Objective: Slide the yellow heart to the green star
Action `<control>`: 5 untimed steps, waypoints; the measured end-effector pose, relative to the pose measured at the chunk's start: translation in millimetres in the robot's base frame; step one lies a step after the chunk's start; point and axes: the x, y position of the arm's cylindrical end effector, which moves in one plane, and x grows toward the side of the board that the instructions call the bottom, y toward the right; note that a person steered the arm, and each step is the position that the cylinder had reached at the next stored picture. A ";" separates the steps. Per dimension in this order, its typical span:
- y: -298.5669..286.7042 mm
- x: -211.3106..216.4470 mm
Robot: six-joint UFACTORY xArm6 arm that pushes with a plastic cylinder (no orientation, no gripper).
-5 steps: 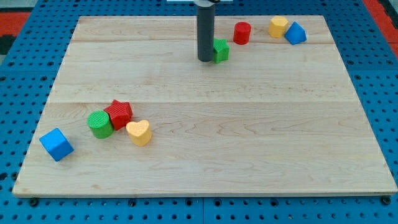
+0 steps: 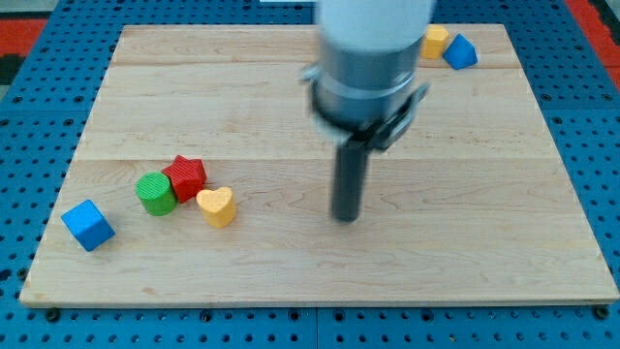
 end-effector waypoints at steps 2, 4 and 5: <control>-120.0 13.8; -106.7 -54.6; -93.2 -93.9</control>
